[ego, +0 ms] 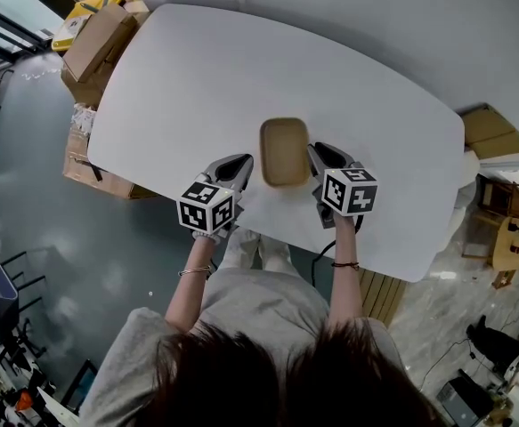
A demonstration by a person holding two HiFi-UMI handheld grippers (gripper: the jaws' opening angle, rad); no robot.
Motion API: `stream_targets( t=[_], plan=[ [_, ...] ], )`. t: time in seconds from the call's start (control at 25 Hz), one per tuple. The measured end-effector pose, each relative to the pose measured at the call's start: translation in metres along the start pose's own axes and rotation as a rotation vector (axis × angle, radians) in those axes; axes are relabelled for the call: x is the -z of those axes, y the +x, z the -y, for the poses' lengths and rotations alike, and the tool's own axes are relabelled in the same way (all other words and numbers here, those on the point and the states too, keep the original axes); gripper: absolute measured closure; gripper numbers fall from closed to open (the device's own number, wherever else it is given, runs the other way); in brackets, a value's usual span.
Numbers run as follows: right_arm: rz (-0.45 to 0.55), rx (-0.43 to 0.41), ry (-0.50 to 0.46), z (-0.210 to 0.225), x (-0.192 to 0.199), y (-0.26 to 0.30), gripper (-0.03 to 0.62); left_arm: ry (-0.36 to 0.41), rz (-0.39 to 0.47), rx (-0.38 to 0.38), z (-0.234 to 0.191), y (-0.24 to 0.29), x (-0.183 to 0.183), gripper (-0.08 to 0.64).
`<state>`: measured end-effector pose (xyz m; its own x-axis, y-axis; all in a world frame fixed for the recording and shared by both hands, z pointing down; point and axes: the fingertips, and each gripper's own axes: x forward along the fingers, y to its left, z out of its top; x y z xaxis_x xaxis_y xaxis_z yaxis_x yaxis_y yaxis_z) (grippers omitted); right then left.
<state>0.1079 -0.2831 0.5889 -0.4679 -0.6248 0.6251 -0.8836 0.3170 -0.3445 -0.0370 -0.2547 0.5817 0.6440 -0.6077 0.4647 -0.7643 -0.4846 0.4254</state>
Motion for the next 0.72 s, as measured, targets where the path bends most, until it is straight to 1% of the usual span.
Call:
stream_targets(
  t=[0.08, 0.4, 0.72],
  plan=[
    [-0.015, 0.002, 0.000, 0.000, 0.003, 0.004, 0.489, -0.002, -0.003, 0.000, -0.001, 0.001, 0.000, 0.569],
    [-0.046, 0.008, 0.025, 0.005, 0.014, 0.011, 0.489, -0.007, -0.014, -0.003, -0.003, 0.004, 0.004, 0.569],
    [-0.044, 0.013, 0.052, 0.005, 0.013, 0.015, 0.531, -0.007, -0.021, -0.003, -0.007, 0.006, 0.007, 0.570]
  ],
)
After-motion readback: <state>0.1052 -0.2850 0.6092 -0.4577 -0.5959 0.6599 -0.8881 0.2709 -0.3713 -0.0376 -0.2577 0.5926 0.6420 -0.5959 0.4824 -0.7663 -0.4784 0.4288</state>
